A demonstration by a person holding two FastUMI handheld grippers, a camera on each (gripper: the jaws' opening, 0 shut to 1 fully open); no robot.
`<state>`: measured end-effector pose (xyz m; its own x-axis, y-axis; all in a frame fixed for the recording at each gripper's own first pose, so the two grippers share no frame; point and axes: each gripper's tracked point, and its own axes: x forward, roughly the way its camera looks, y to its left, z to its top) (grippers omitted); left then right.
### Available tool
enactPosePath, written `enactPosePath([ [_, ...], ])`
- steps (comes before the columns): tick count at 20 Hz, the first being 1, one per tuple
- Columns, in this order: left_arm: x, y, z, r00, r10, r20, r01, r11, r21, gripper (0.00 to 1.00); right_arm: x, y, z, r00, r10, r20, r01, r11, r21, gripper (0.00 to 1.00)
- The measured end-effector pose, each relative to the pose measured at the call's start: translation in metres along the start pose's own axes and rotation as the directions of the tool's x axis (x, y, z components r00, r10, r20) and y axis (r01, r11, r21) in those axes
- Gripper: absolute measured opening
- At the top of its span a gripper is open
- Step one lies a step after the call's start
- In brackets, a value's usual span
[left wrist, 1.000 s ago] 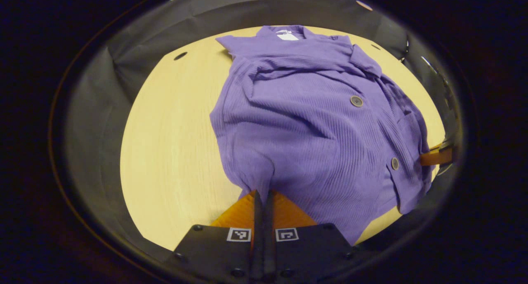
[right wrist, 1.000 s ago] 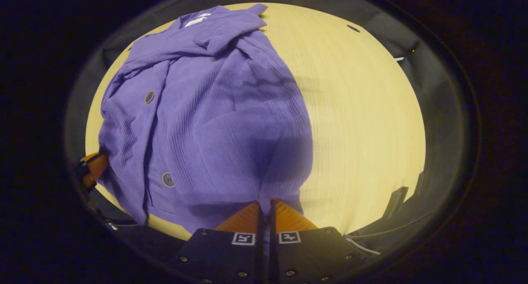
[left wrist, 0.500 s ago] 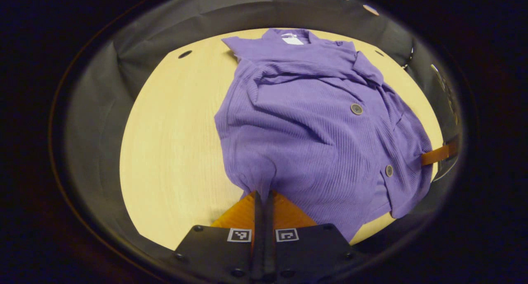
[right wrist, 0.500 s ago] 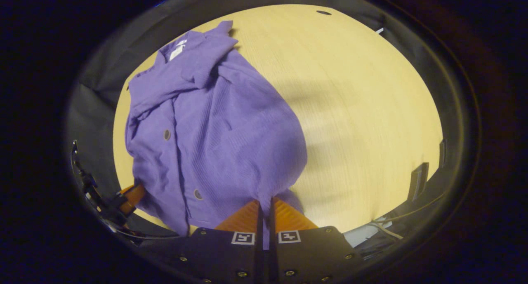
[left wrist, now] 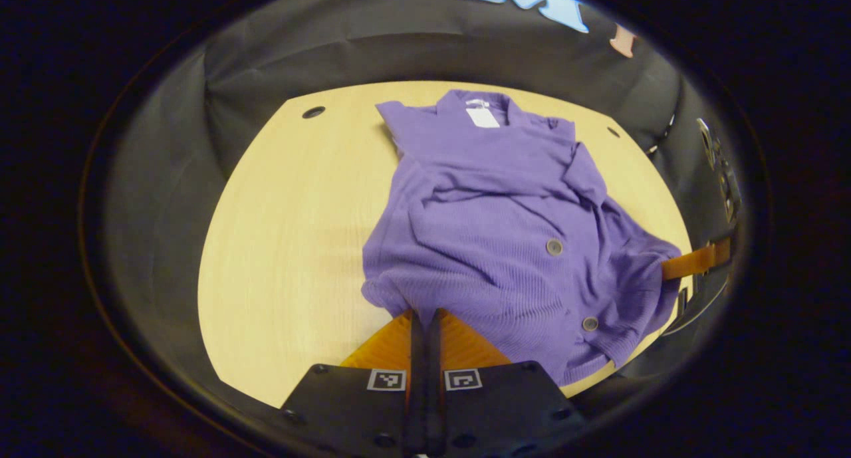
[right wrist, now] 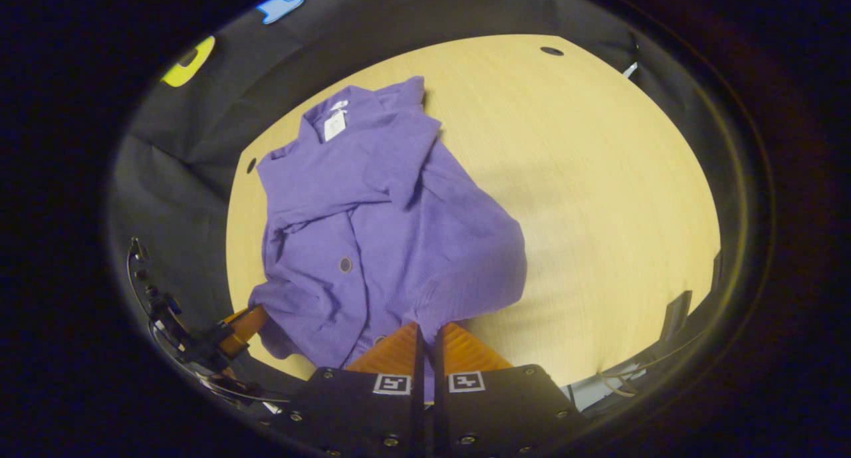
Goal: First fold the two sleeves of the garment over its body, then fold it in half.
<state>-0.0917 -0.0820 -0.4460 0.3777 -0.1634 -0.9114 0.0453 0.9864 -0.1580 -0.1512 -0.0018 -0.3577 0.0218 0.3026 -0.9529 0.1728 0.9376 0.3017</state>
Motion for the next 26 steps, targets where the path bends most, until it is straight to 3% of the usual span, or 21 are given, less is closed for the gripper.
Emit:
enactPosePath([
  [4,-0.008,-0.006,0.056,0.997,-0.03,0.07,0.033,0.999,-0.036,0.07,-0.011,0.019,0.041,0.998,0.028,0.06,-0.027,1.0,-0.012,0.06],
  [12,0.009,-0.012,0.165,0.985,-0.028,0.169,0.006,0.991,0.131,0.06,-0.037,0.045,0.158,0.972,0.048,0.229,-0.042,0.999,-0.032,0.06],
  [21,0.049,0.01,0.289,0.964,-0.011,0.264,-0.012,0.996,0.087,0.06,-0.035,0.061,0.287,0.929,0.059,0.366,-0.052,0.998,-0.028,0.06],
  [26,0.093,0.026,0.324,0.963,0.013,0.268,-0.025,0.999,0.043,0.07,0.007,0.062,0.352,0.913,0.052,0.404,-0.068,0.997,0.025,0.06],
])
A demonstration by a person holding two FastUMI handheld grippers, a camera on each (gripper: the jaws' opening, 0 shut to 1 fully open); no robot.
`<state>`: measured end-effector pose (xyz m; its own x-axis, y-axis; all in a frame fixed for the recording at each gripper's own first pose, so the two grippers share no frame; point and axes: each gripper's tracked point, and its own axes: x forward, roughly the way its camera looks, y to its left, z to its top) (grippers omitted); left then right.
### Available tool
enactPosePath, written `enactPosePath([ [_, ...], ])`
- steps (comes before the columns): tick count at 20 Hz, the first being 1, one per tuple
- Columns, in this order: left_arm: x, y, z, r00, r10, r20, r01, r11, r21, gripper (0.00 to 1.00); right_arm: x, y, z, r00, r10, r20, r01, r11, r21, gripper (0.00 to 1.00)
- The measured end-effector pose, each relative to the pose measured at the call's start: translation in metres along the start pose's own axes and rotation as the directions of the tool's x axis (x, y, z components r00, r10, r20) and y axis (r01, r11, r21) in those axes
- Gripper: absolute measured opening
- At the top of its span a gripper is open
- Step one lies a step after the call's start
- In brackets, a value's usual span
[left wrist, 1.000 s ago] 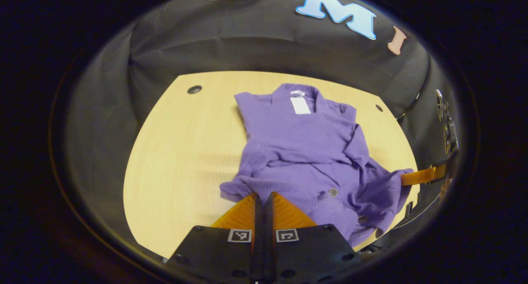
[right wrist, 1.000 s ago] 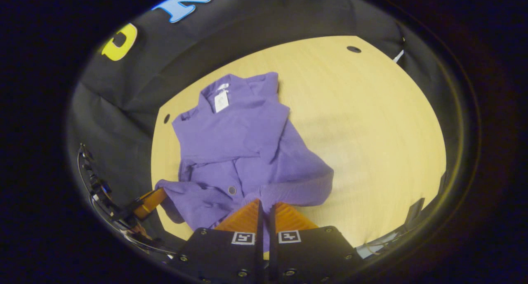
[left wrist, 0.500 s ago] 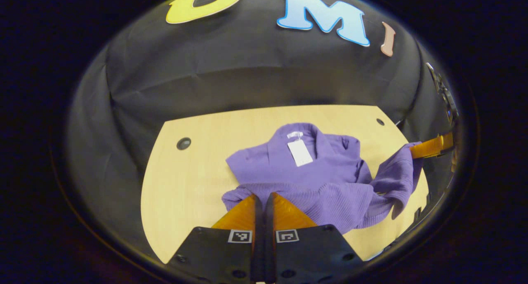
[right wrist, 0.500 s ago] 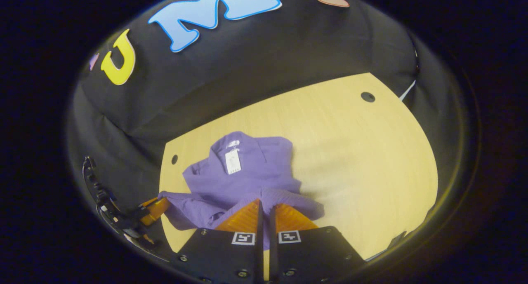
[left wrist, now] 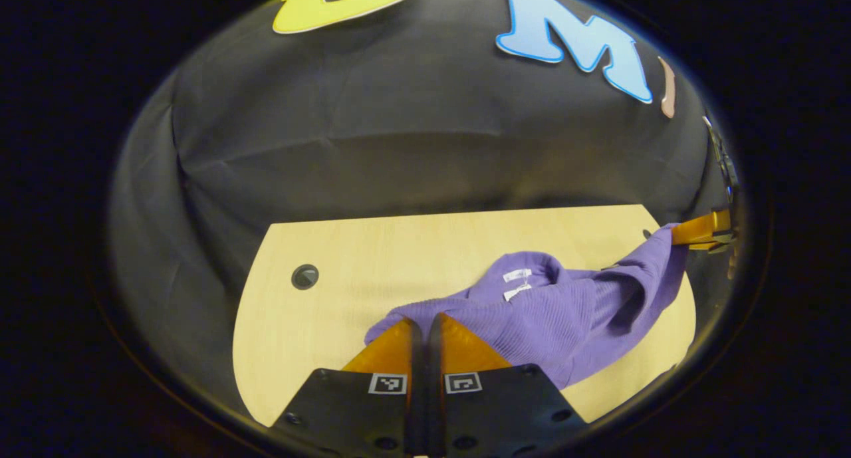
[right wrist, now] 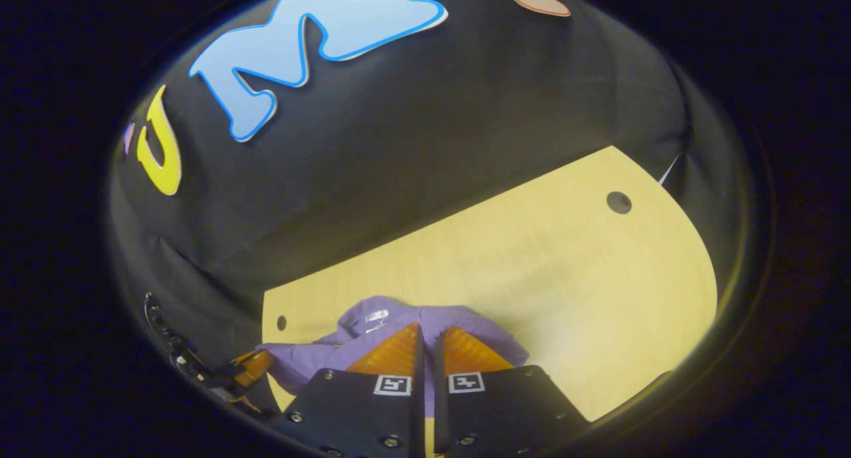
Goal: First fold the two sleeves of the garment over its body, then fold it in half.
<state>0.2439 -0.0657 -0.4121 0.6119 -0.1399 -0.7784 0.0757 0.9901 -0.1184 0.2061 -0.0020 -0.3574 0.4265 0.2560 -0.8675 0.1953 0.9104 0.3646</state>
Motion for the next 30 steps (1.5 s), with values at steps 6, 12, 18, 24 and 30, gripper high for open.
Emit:
enactPosePath([
  [6,0.061,0.011,-0.014,0.999,0.027,-0.038,-0.027,1.0,0.001,0.06,0.072,-0.02,-0.009,0.998,-0.056,-0.03,0.055,0.998,-0.024,0.05],
  [12,0.09,0.014,-0.038,0.992,0.054,-0.114,-0.055,0.999,0.0,0.06,0.097,-0.037,-0.024,0.994,-0.082,-0.072,0.078,0.996,-0.054,0.06],
  [18,0.089,0.009,-0.044,0.99,0.039,-0.138,-0.04,0.999,-0.011,0.09,0.096,-0.043,-0.038,0.994,-0.063,-0.09,0.062,0.998,-0.009,0.29],
  [24,0.053,-0.004,-0.041,0.992,-0.028,-0.125,0.011,0.991,-0.134,0.39,0.058,-0.04,-0.06,0.995,-0.059,-0.083,0.055,0.997,-0.055,0.8],
  [30,-0.031,-0.022,-0.002,0.997,-0.077,0.031,0.081,0.977,-0.197,0.27,-0.02,0.0,-0.061,0.999,0.02,0.028,-0.014,0.98,-0.198,0.79],
])
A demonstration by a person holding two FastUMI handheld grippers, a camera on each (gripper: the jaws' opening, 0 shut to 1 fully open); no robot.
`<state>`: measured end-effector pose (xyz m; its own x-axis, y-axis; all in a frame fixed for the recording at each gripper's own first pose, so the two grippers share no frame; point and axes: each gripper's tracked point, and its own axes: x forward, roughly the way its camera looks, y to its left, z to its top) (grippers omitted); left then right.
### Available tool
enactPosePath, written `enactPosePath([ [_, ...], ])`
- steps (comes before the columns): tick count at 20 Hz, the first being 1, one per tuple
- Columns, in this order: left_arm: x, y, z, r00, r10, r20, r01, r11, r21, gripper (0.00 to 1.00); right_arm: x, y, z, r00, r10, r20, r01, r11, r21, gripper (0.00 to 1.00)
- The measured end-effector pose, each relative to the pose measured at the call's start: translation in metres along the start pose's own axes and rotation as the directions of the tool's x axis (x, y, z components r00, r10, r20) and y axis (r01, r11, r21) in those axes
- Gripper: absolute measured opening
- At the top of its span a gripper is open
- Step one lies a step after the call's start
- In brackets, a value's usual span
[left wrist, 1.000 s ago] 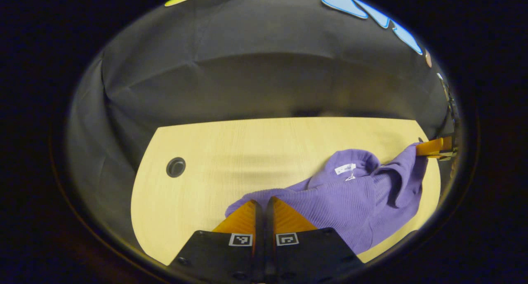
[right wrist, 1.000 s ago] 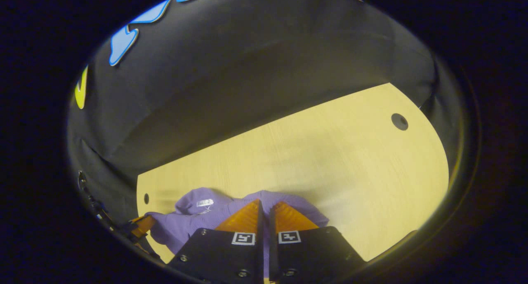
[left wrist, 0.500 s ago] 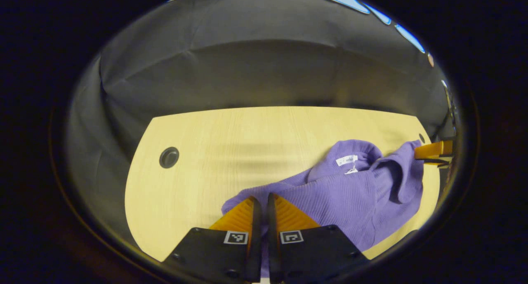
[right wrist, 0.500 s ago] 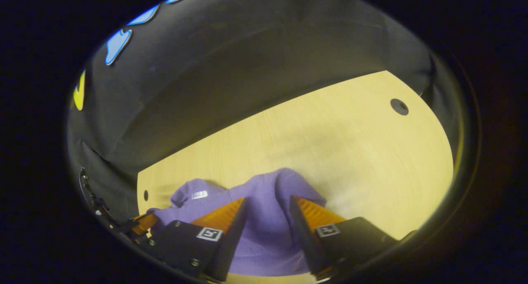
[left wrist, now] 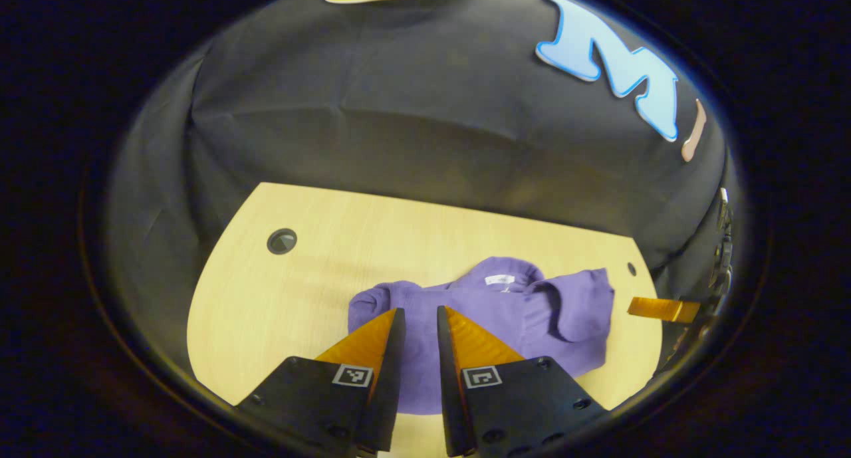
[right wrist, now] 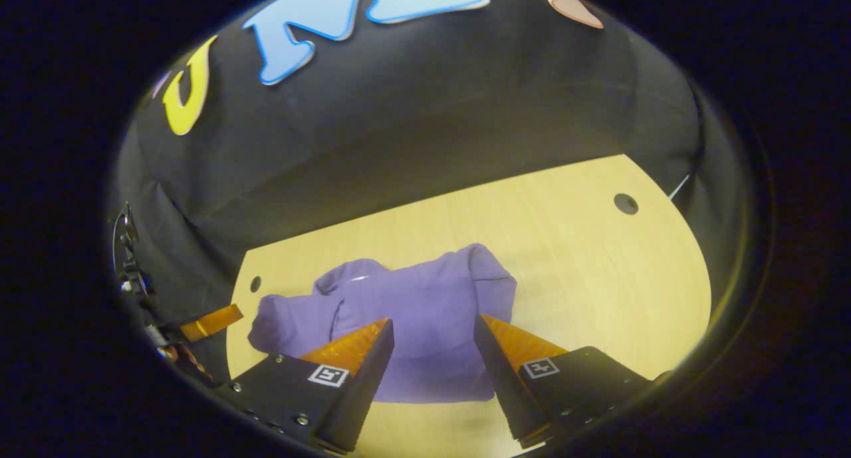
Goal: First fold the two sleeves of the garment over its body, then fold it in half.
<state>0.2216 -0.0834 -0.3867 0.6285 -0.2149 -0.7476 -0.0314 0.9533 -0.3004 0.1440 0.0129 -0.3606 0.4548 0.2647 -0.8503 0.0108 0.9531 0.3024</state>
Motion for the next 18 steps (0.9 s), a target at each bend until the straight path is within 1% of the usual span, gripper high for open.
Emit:
enactPosePath([
  [2,-0.037,-0.014,0.01,0.998,-0.022,0.06,0.02,0.999,0.038,0.27,-0.035,0.018,0.011,0.997,0.03,0.073,-0.027,0.999,-0.042,0.79],
  [4,-0.073,-0.03,0.015,0.99,-0.05,0.128,0.039,0.996,0.085,0.27,-0.073,0.038,0.022,0.986,0.067,0.154,-0.057,0.996,-0.068,0.79],
  [6,-0.112,-0.048,0.021,0.974,-0.088,0.208,0.065,0.991,0.117,0.43,-0.108,0.05,0.029,0.968,0.087,0.236,-0.067,0.993,-0.093,0.79],
  [7,-0.131,-0.057,0.023,0.964,-0.104,0.243,0.075,0.989,0.128,0.35,-0.125,0.056,0.031,0.957,0.095,0.275,-0.068,0.992,-0.108,0.79],
  [9,-0.171,-0.069,0.024,0.943,-0.138,0.303,0.096,0.984,0.148,0.35,-0.156,0.068,0.035,0.93,0.118,0.348,-0.071,0.987,-0.144,0.79],
  [10,-0.191,-0.075,0.027,0.929,-0.155,0.335,0.106,0.982,0.159,0.35,-0.175,0.072,0.039,0.914,0.126,0.385,-0.062,0.983,-0.173,0.79],
  [11,-0.21,-0.08,0.032,0.914,-0.164,0.372,0.104,0.979,0.176,0.27,-0.192,0.075,0.044,0.895,0.129,0.427,-0.044,0.978,-0.204,0.79],
  [12,-0.231,-0.084,0.037,0.895,-0.167,0.414,0.091,0.976,0.197,0.35,-0.21,0.081,0.049,0.873,0.135,0.469,-0.023,0.972,-0.235,0.79],
  [13,-0.25,-0.088,0.043,0.874,-0.17,0.455,0.075,0.973,0.22,0.27,-0.229,0.085,0.054,0.848,0.14,0.511,-0.003,0.966,-0.26,0.79],
  [14,-0.269,-0.089,0.049,0.852,-0.171,0.494,0.058,0.97,0.236,0.27,-0.245,0.089,0.055,0.823,0.146,0.549,0.015,0.96,-0.278,0.79],
  [15,-0.287,-0.093,0.051,0.825,-0.176,0.537,0.049,0.969,0.244,0.27,-0.262,0.094,0.058,0.799,0.149,0.583,0.031,0.958,-0.286,0.79],
  [17,-0.319,-0.101,0.052,0.788,-0.172,0.592,0.026,0.969,0.246,0.27,-0.294,0.102,0.061,0.743,0.156,0.65,0.047,0.958,-0.283,0.79],
  [18,-0.332,-0.099,0.051,0.772,-0.157,0.616,0.005,0.971,0.241,0.26,-0.308,0.105,0.062,0.717,0.155,0.68,0.054,0.96,-0.276,0.79],
])
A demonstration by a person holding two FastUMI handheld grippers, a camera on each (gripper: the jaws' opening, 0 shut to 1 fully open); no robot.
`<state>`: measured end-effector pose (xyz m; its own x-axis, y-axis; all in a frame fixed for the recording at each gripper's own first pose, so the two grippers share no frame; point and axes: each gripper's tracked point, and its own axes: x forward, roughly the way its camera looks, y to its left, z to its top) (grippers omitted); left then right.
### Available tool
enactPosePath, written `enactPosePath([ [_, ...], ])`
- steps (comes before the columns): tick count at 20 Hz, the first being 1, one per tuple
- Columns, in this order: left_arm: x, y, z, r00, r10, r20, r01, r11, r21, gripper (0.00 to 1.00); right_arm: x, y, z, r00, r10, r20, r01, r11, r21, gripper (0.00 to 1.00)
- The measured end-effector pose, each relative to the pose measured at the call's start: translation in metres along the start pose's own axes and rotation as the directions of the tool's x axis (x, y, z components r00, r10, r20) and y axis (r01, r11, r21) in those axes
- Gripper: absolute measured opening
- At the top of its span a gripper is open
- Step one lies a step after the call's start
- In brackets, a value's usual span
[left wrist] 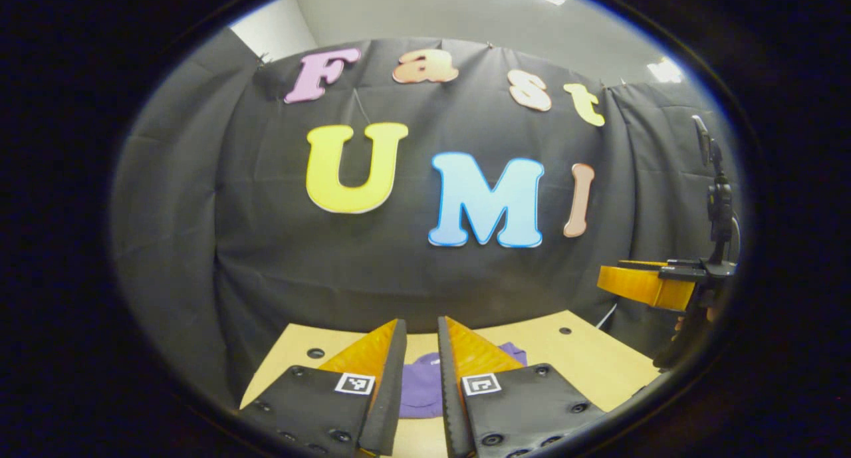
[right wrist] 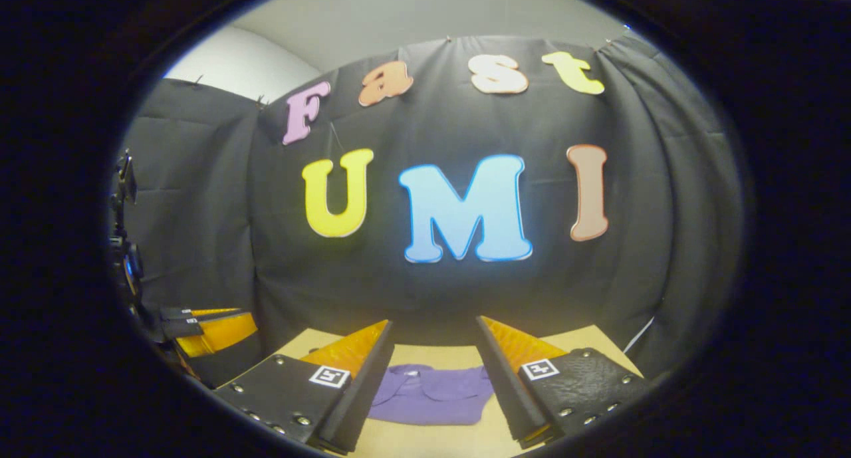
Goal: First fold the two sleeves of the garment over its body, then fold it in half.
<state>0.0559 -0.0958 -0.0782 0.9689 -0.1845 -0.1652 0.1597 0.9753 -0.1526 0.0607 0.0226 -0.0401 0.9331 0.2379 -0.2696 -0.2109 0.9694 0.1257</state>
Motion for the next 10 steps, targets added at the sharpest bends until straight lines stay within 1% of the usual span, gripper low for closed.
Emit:
enactPosePath([
  [3,-0.023,-0.002,0.01,0.998,0.026,0.05,-0.027,1.0,0.015,0.34,-0.017,0.003,0.013,0.997,-0.04,0.073,0.042,0.999,-0.018,0.79],
  [6,-0.033,-0.01,0.019,0.997,0.005,0.071,-0.01,0.998,0.065,0.65,-0.027,0.001,0.013,0.994,-0.066,0.09,0.07,0.997,-0.041,0.8],
  [7,-0.034,-0.014,0.022,0.997,0.003,0.078,-0.009,0.996,0.084,0.78,-0.028,0.001,0.013,0.993,-0.072,0.09,0.075,0.996,-0.037,0.8],
  [9,-0.036,-0.021,0.025,0.996,-0.008,0.087,0.0,0.995,0.096,0.8,-0.031,-0.006,0.016,0.99,-0.092,0.102,0.095,0.995,-0.025,0.8],
  [10,-0.038,-0.025,0.026,0.996,-0.014,0.092,0.005,0.996,0.093,0.82,-0.035,-0.011,0.018,0.989,-0.099,0.112,0.102,0.995,-0.016,0.8],
])
